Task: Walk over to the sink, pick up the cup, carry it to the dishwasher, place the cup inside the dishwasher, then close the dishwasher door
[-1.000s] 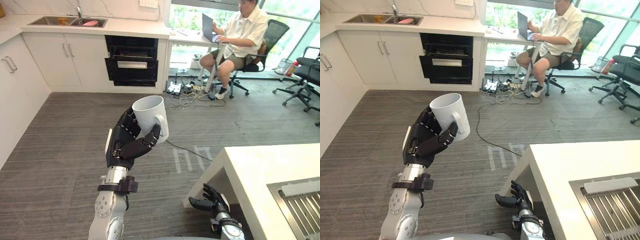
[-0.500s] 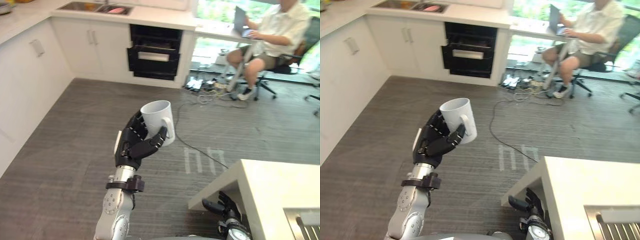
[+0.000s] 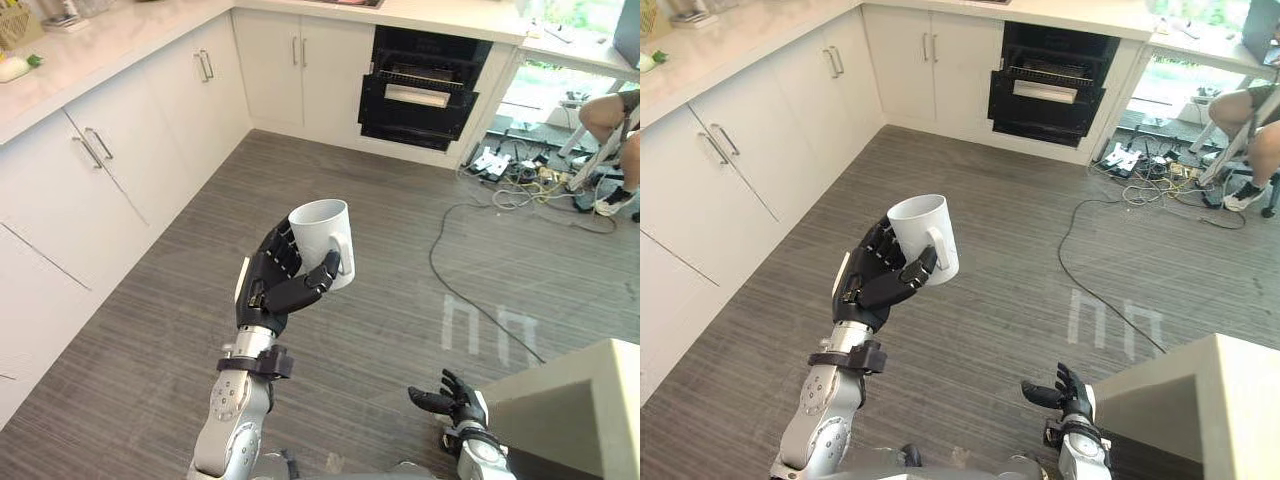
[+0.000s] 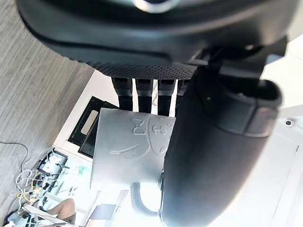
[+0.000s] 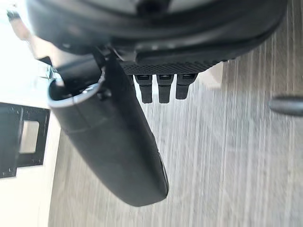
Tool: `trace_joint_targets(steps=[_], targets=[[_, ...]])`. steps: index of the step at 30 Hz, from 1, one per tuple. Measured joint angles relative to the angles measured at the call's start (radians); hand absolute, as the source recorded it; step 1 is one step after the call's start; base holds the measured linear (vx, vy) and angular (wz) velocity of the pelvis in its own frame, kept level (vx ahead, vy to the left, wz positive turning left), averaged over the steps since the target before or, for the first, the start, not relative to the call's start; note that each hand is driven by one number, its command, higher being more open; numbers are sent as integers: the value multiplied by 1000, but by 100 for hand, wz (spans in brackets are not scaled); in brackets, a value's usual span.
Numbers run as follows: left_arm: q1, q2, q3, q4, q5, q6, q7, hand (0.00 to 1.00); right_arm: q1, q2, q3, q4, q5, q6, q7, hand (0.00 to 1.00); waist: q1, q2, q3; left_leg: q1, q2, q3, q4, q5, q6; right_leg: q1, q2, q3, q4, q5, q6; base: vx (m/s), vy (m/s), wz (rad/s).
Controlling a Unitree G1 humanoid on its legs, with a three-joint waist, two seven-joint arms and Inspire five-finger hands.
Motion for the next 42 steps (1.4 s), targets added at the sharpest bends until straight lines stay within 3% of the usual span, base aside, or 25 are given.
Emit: trace_joint_targets(steps=[1, 3, 7, 9, 10, 12, 14, 15, 16, 17, 19, 23, 25, 26, 28, 29, 30, 31, 32, 33, 34, 35, 37, 40, 42], targets=[[0, 0, 2, 0, 0, 0, 0, 30, 2, 11, 0, -15, -11, 1, 1, 90, -18, 0, 7, 8, -1, -30, -4, -3, 3, -20, 69, 76, 62, -60, 24, 111, 122, 59], [-4, 1, 0, 0, 0, -2, 0, 30, -1, 11, 1, -59, -15, 1, 0, 90, -16, -6, 15, 29, -12, -42, -19, -14, 6, -46, 143, 92, 70, -112, 14, 125, 39, 34], [-19, 3, -13, 1, 0, -2, 0, 30, -33, -13, 0, -156, -15, -5, -11, 90, -19, 12, 29, 70, -7, -55, -56, -58, 10, -167, 235, 50, -5, -125, -2, 266, -37, 12], [-28, 2, -18, 4, 0, -2, 0, 30, -40, -22, 0, -198, -15, -5, -17, 90, -32, 15, 32, 101, 3, -80, -77, -69, -18, -219, 248, 56, -84, -73, -7, 399, -129, 36], [-35, 2, -19, 11, 1, -2, 0, 30, -38, -28, 0, -222, -16, -5, -19, 90, -50, 14, 31, 123, 13, -111, -70, -89, -51, -224, 253, 67, -89, 0, -23, 435, -174, 52], [-42, -11, -22, 30, 1, -2, 3, 30, -34, -44, 2, -280, -25, -5, -27, 90, -59, 46, 17, 154, 70, -147, -51, -117, -145, -206, 286, 20, -7, -36, -77, 639, -227, 47], [-37, -21, -24, 31, 0, 6, 3, 30, -27, -43, 21, -331, -26, -5, -32, 90, -59, 59, 26, 122, 123, -166, 134, -91, -187, -133, 333, -4, -15, -76, -105, 578, -223, 16], [-25, -31, -23, 30, 0, 9, 2, 30, 8, -39, 47, -389, -26, -6, -35, 90, -46, 65, 32, 36, 178, -177, 412, -2, -155, -34, 368, -9, -60, -87, -122, 449, -179, -1], [-19, -36, -26, 27, 0, 9, 2, 30, 28, -37, 63, -423, -26, -10, -38, 90, -35, 67, 33, -9, 202, -178, 541, 18, -145, 13, 383, -6, -87, -92, -128, 538, -194, -21], [0, -45, -33, 4, 0, 9, 2, 30, 53, -31, 80, -481, -26, -22, -45, 90, -9, 68, 32, -85, 240, -161, 715, 17, -144, 95, 404, 5, -134, -94, -132, 613, -176, -38], [15, -51, -38, -44, 0, 8, -1, 30, 59, -16, 96, -541, -25, -46, -49, 90, 18, 67, 33, -195, 253, -141, 806, -4, -135, 186, 410, 31, -207, -105, -149, 542, -120, -36], [16, -71, -32, -66, 0, -2, -14, 30, 20, -11, 99, -512, -26, -53, -49, 90, 57, 58, 39, -358, 175, -113, 530, -54, -137, 353, 386, 70, -362, -147, -132, 470, 80, -18], [18, -74, -25, -63, 1, -1, -15, 30, -11, -30, 84, -433, -26, -52, -47, 90, 69, 51, 43, -372, 76, -119, 128, 28, -159, 404, 335, 80, -372, -211, -89, 609, 261, -22], [19, -72, -12, -63, 1, -1, -16, 30, -22, -32, 81, -390, -26, -51, -46, 90, 78, 40, 43, -362, 36, -116, 80, 166, -135, 423, 303, 102, -370, -238, -64, 448, 207, -34], [10, -72, -2, -63, 2, -1, -11, 30, -25, -33, 81, -357, -26, -50, -46, 90, 74, 36, 39, -372, 15, -104, 139, 217, -46, 429, 269, 123, -345, -244, -54, 568, 240, -18], [3, -67, 9, -62, 2, 1, -2, 30, -22, -28, 81, -334, -28, -37, -38, 90, 71, 23, 41, -376, 8, -81, 227, 124, -22, 418, 244, 158, -266, -238, -44, 794, 324, -7], [3, -57, 9, -62, 2, 1, 2, 30, -19, -25, 81, -327, -28, -32, -36, 90, 71, 15, 39, -365, 3, -74, 246, 93, -16, 407, 239, 170, -212, -232, -32, 668, 273, -7], [2, -38, 5, -61, 3, 3, 2, 30, -17, -18, 73, -319, -31, -29, -35, 90, 67, 5, 38, -334, -8, -63, 257, 52, -7, 379, 226, 181, -101, -205, 11, 649, 270, 2], [-2, -8, 1, -61, 13, 5, 2, 30, -17, -2, 58, -312, -45, -28, -36, 90, 62, -11, 40, -274, -27, -60, 239, 16, 1, 313, 212, 201, 99, -134, 93, 618, 243, 12], [-8, 13, -2, -61, 21, 8, 2, 30, -19, 12, 45, -312, -55, -28, -36, 90, 55, -18, 41, -223, -39, -69, 214, -10, -1, 251, 208, 217, 253, -19, 138, 602, 212, 13], [-8, 21, -2, -61, 21, 9, 2, 30, -21, 18, 42, -312, -56, -28, -36, 90, 51, -20, 41, -185, -42, -73, 198, -23, 0, 207, 205, 217, 357, -17, 136, 568, 134, 5], [-4, 21, -3, -61, 21, 10, 6, 30, -21, 22, 49, -315, -64, -29, -34, 90, 49, -18, 42, -100, -38, -77, 161, -51, -2, 124, 206, 208, 530, -67, 59, 538, 79, -4], [-3, 20, -21, -79, 21, 10, 12, 30, 0, 38, 62, -346, -65, -29, -33, 90, 41, -9, 42, 52, -9, -98, 76, -92, -8, -13, 234, 139, 623, -141, -36, 631, 36, 3], [-9, 23, -60, -140, 22, -5, 8, 30, 38, 56, 68, -427, -66, -35, -28, 90, 17, -2, 37, 190, 42, -137, -17, -131, -52, -211, 283, 55, 408, -193, -32, 548, -69, 30], [-15, 25, -76, -141, 22, -18, -1, 30, 37, 43, 60, -430, -65, -40, -32, 90, -7, -5, 31, 269, 55, -163, -82, -143, -83, -264, 293, 56, 119, -141, -13, 634, -152, 60]])
